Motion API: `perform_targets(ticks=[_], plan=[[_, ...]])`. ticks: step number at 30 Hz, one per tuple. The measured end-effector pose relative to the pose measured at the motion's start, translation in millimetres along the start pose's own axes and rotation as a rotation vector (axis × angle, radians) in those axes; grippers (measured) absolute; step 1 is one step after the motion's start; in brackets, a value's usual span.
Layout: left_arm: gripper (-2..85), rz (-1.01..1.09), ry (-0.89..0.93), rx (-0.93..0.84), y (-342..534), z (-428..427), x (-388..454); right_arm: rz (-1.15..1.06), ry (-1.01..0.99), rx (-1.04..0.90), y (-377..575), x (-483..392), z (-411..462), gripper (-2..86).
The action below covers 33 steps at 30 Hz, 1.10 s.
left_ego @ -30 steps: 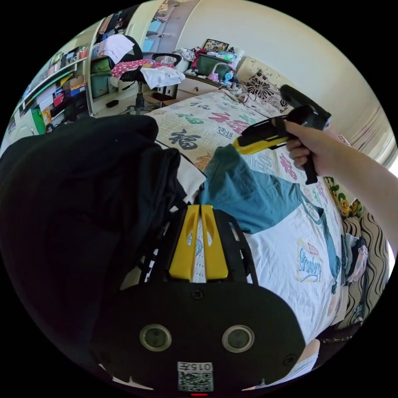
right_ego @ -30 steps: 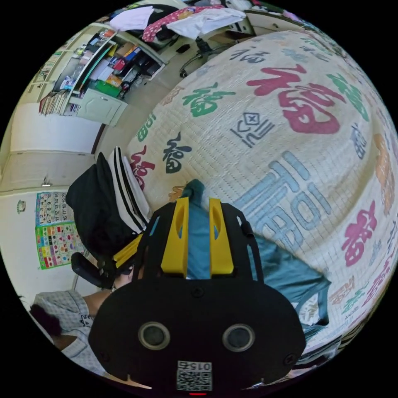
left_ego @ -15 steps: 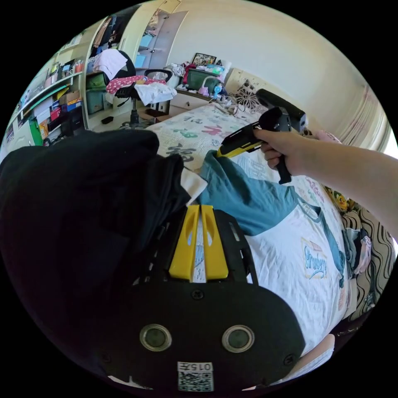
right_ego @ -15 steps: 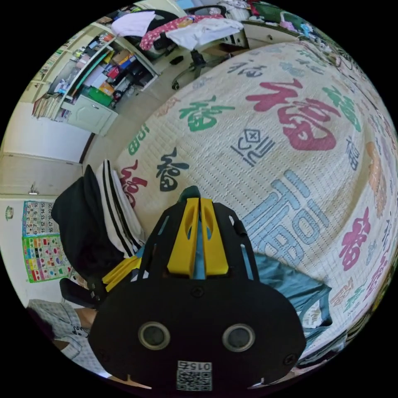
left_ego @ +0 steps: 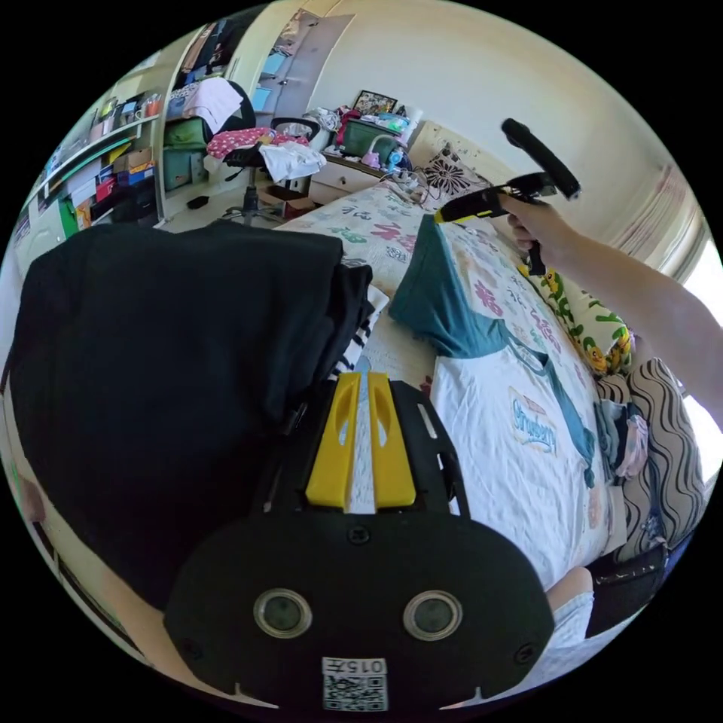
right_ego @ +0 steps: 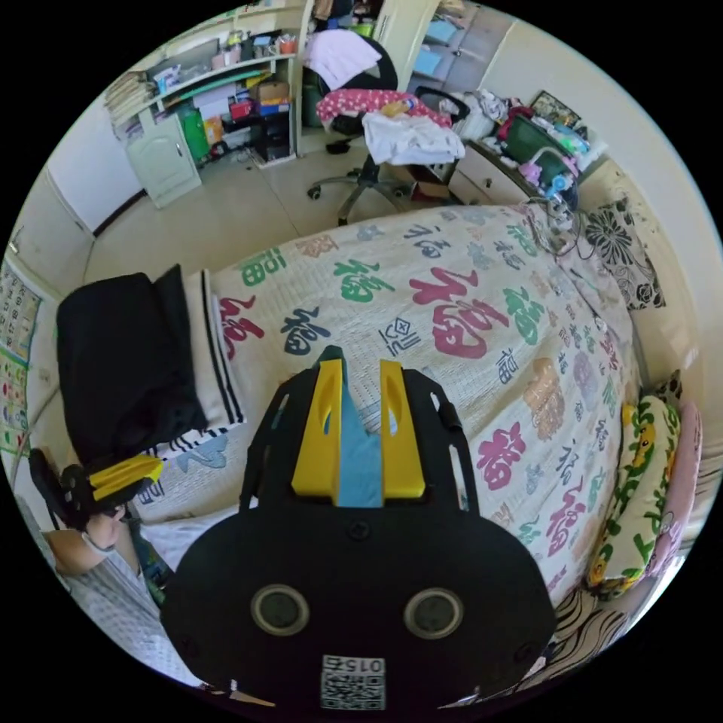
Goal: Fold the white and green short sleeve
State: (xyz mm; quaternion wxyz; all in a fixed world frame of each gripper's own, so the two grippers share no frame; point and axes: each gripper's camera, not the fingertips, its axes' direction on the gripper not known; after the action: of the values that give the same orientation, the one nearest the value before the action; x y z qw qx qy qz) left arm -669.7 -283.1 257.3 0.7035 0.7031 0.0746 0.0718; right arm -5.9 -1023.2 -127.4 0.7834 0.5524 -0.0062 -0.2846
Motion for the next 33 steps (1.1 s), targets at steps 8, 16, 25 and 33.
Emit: perform_targets(ticks=[8, 16, 25, 33], plan=[[3.0, -0.005, 0.114, 0.014, -25.7, 3.2, 0.4, 0.102, -0.152, -0.024, -0.7, -6.1, -26.8, 1.4], [6.6, -0.347, 0.232, -0.009, -62.2, 102.7, -20.3, 0.155, -0.268, -0.05, 7.8, 25.7, -52.8, -0.9], [-0.3, -0.364, 0.168, 0.092, -74.6, 117.4, -27.8, 0.183, -0.338, -0.138, 16.2, 36.3, -54.2, -0.6], [2.8, -0.315, 0.126, 0.006, -36.0, 117.3, -36.2, 0.215, -0.505, -0.023, 95.4, 37.2, -143.3, 0.3]])
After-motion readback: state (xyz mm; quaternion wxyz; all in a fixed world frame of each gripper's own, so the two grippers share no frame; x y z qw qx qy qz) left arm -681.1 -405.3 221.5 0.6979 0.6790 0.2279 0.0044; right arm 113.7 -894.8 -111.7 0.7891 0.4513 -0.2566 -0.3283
